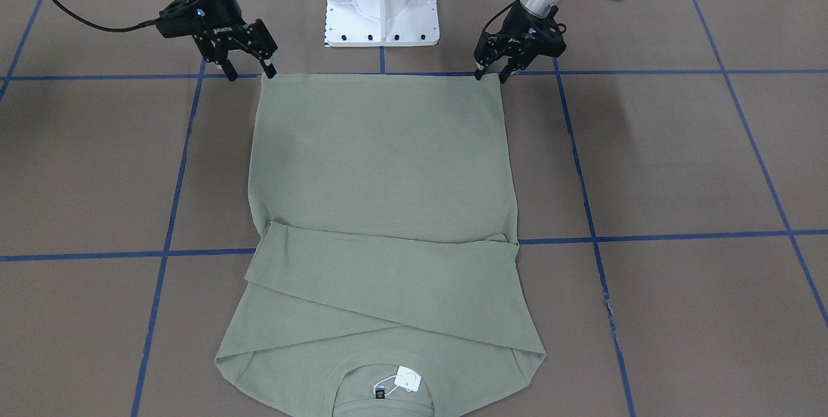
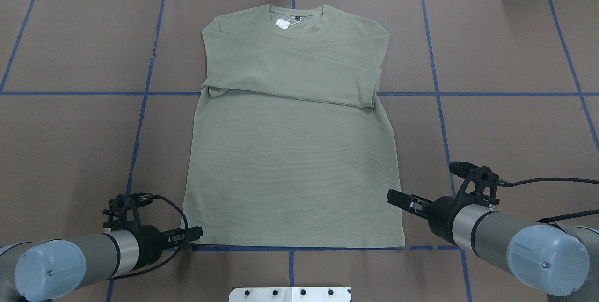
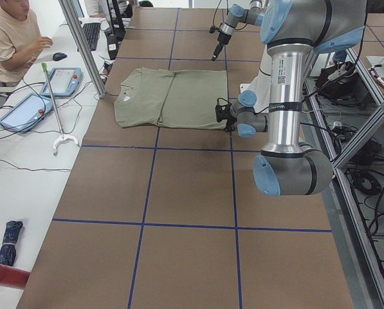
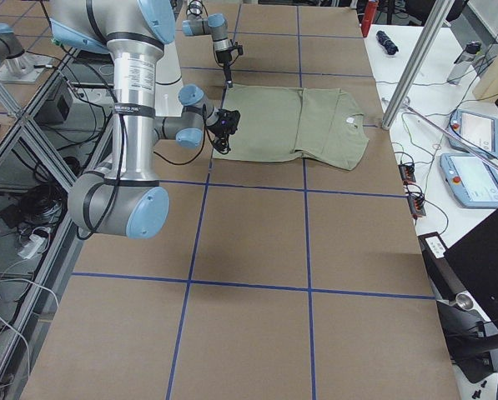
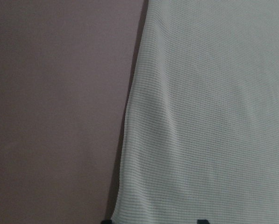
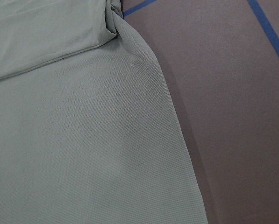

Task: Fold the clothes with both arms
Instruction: 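Move both grippers down to the shirt's hem corners nearest the robot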

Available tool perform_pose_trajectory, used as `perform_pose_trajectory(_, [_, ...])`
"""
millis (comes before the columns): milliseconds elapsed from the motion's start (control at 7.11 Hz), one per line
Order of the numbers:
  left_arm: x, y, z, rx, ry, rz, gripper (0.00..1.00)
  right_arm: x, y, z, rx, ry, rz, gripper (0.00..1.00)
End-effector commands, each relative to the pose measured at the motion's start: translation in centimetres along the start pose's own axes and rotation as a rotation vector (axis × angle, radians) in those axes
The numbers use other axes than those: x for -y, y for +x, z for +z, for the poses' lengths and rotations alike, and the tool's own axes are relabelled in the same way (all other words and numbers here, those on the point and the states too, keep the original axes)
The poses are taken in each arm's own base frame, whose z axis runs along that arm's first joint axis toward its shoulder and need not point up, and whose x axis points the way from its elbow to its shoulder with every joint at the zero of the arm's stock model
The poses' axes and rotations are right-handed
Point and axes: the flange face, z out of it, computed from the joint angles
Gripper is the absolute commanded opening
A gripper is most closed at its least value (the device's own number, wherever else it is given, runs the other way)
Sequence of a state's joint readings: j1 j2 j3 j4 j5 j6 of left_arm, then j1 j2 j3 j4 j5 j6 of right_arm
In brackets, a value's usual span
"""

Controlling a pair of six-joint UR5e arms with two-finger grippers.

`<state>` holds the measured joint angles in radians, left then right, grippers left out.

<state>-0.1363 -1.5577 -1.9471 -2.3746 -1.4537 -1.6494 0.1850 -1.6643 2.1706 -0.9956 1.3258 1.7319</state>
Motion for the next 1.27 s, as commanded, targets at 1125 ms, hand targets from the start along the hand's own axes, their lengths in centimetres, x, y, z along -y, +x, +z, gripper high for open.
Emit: perform_pose_trajectory(1125, [1.9,6.3,-6.1,-0.175,0.022,-0.036,0.0,-6.0,0.1,3.1,-0.178,0.014,0.252,0.72])
